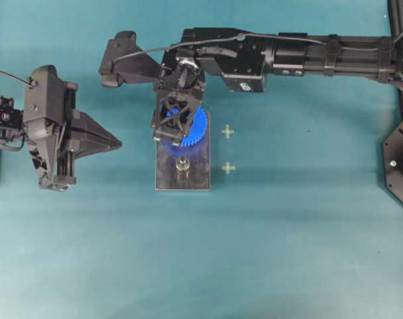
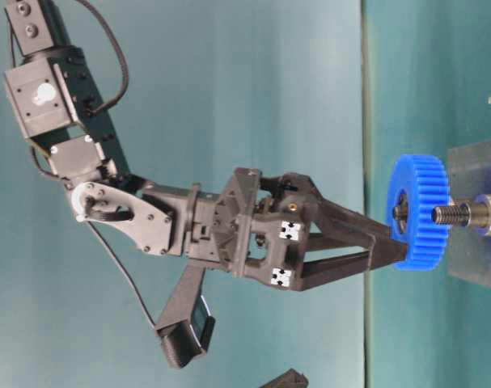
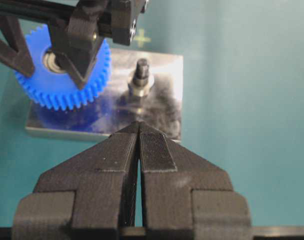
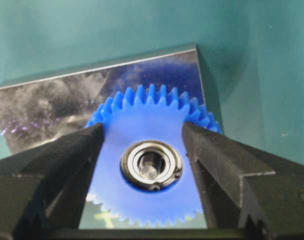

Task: Fit the large gear onto the shaft.
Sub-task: 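Open the right gripper and raise it off the gear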

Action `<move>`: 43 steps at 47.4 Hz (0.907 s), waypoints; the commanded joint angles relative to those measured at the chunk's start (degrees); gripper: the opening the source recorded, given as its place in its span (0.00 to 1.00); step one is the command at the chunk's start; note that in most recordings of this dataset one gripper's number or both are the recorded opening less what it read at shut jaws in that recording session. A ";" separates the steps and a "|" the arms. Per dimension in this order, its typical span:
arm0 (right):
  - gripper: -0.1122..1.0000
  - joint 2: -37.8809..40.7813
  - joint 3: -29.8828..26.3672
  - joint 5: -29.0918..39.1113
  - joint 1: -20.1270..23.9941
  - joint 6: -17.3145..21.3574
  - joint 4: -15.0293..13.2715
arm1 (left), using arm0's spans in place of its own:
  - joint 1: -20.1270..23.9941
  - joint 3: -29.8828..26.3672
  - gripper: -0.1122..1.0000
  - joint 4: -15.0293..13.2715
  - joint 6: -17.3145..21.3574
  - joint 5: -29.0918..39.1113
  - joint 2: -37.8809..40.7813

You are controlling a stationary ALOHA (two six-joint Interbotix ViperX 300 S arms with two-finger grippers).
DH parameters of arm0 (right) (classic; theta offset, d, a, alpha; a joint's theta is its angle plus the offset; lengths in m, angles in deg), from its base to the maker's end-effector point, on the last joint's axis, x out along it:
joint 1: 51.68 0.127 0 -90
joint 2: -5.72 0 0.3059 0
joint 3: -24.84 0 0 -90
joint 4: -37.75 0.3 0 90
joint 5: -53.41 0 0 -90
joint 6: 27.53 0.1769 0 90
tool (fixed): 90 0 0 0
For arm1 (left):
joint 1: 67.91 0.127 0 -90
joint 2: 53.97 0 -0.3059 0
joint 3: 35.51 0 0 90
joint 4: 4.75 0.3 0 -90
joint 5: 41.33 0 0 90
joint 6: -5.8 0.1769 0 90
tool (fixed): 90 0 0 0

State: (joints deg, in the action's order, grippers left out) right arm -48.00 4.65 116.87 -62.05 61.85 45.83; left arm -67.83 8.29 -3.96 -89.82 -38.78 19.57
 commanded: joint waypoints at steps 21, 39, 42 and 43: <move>0.79 -0.26 -4.66 1.85 0.62 1.49 -2.29 | 0.35 -0.44 0.10 0.18 0.00 -0.44 -0.53; 0.79 -4.39 -11.60 6.24 0.26 0.35 -2.64 | 0.35 0.09 0.10 0.18 0.00 -0.44 -1.49; 0.79 -6.24 -9.23 6.15 0.35 -0.09 -2.64 | 0.35 0.53 0.10 0.18 0.00 -0.44 -2.20; 0.79 -6.94 -8.26 5.98 0.35 -0.09 -2.64 | 0.35 0.62 0.10 0.18 0.00 -0.44 -2.46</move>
State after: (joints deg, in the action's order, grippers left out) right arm -49.93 -5.02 123.11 -61.96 62.56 43.20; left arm -67.47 9.08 -3.96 -89.82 -38.78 18.43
